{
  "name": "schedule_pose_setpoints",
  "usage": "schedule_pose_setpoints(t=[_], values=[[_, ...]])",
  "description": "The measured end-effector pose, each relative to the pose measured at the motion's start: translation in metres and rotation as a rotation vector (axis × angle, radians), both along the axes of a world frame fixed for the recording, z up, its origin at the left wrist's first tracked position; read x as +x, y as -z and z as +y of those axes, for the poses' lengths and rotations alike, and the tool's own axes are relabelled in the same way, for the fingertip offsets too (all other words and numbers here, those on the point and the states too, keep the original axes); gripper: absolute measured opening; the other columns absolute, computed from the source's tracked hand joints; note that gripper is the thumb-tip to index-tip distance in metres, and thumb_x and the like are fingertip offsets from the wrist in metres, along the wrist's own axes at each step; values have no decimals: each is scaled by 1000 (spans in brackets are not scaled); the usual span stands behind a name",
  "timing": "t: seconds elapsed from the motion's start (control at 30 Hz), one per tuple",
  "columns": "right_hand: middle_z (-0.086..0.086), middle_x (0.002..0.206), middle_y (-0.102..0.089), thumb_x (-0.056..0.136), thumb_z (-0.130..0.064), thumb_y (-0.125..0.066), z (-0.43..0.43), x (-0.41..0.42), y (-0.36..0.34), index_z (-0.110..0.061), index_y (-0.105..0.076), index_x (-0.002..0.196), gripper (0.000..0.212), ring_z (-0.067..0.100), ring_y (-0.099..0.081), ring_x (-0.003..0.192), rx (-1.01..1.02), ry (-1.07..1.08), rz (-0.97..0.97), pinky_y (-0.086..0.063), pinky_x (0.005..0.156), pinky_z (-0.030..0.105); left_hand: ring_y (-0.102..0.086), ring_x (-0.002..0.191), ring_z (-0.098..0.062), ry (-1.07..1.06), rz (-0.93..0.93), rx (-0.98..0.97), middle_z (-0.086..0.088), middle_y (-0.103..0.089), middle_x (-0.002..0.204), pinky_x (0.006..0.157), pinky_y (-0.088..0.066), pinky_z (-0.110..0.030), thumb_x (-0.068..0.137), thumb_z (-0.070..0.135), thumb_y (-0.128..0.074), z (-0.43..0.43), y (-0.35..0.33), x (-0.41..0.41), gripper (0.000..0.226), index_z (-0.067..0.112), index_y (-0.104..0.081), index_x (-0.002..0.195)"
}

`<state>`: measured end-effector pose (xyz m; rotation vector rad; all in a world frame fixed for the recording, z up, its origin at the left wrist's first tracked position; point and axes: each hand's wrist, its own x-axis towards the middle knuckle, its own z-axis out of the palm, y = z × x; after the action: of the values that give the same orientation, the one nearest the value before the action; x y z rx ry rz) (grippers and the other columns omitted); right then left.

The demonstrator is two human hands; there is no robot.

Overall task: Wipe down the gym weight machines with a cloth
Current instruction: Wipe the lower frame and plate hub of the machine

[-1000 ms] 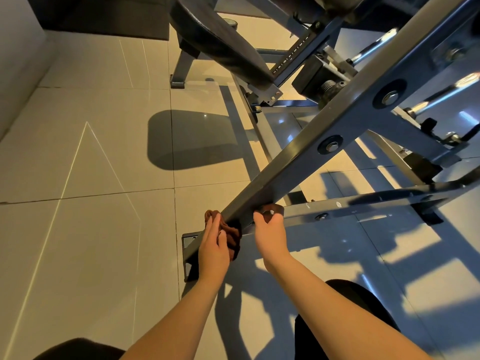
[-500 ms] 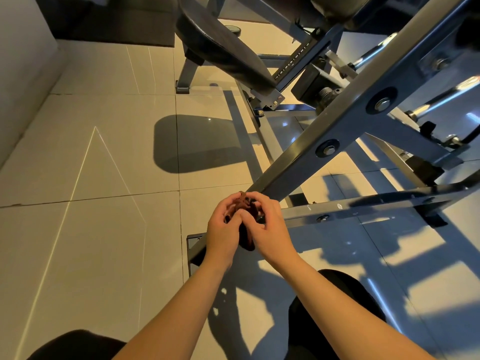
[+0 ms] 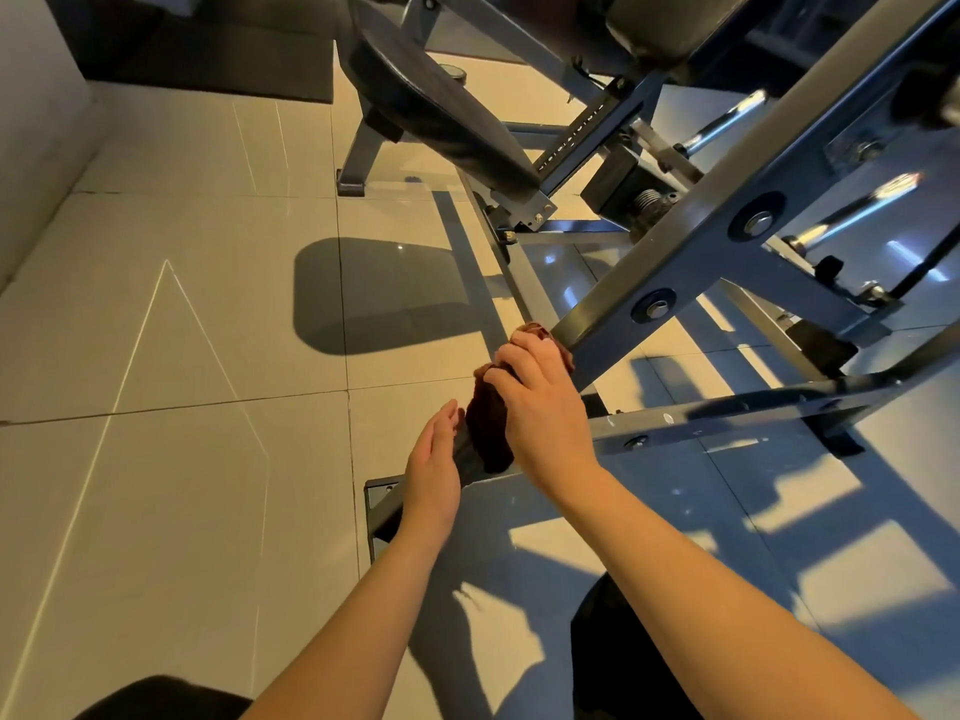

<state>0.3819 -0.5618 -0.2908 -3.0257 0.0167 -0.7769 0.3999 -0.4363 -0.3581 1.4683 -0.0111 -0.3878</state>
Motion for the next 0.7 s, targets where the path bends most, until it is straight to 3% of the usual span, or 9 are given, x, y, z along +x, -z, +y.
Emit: schedule_pose_setpoints(t=[0.17, 0.27, 0.3, 0.4, 0.47, 0.57, 0.7], values=[[3, 120, -64, 87, -23, -71, 20, 12, 38, -16, -72, 106, 20, 27, -48, 122, -74, -144, 228, -47, 101, 44, -58, 116, -6, -97, 120, -28, 16, -64, 122, 91, -48, -21, 108, 45, -35, 8, 17, -6, 38, 33, -56, 137], [5, 115, -67, 88, -18, -68, 32, 14, 57, -12, -75, 102, 17, 28, -53, 114, -17, -246, 389, -48, 97, 43, -58, 124, -14, -98, 131, 11, 4, -63, 133, 106, -48, -35, 108, 43, -37, 18, 31, -7, 42, 27, -55, 142], [4, 114, -67, 89, -17, -68, 33, 15, 56, -13, -76, 102, 16, 27, -54, 114, 4, -250, 417, -49, 97, 41, -58, 125, -14, -78, 120, 39, 3, -63, 134, 105, -48, -32, 108, 42, -36, 20, 34, -9, 42, 26, -55, 143], [3, 109, -66, 89, -16, -63, 28, 13, 38, -13, -75, 96, 15, 23, -54, 113, 52, -213, 294, -52, 93, 38, -57, 122, -9, -18, 78, 92, 6, -64, 131, 93, -45, -16, 110, 38, -33, 27, 38, -10, 41, 27, -56, 141], [4, 114, -65, 88, -16, -61, 17, 13, 24, -12, -74, 100, 18, 24, -54, 117, 26, -142, 123, -50, 99, 35, -52, 129, -9, 2, 62, 149, 10, -60, 137, 103, -42, -22, 109, 41, -32, 31, 44, -8, 42, 30, -53, 143], [6, 130, -62, 91, -20, -67, 12, 18, 26, -12, -70, 120, 30, 28, -47, 130, -82, -63, 132, -41, 110, 40, -47, 135, -15, -47, 137, 274, 9, -55, 142, 111, -38, -34, 109, 41, -32, 44, 68, -7, 42, 31, -51, 145], [8, 109, -64, 90, -25, -63, 35, 30, 67, -7, -72, 101, 23, 31, -51, 112, -142, -153, 232, -42, 97, 42, -46, 135, -14, 30, 189, 360, 12, -54, 141, 114, -36, -34, 109, 39, -31, 57, 103, -11, 43, 31, -49, 147]])
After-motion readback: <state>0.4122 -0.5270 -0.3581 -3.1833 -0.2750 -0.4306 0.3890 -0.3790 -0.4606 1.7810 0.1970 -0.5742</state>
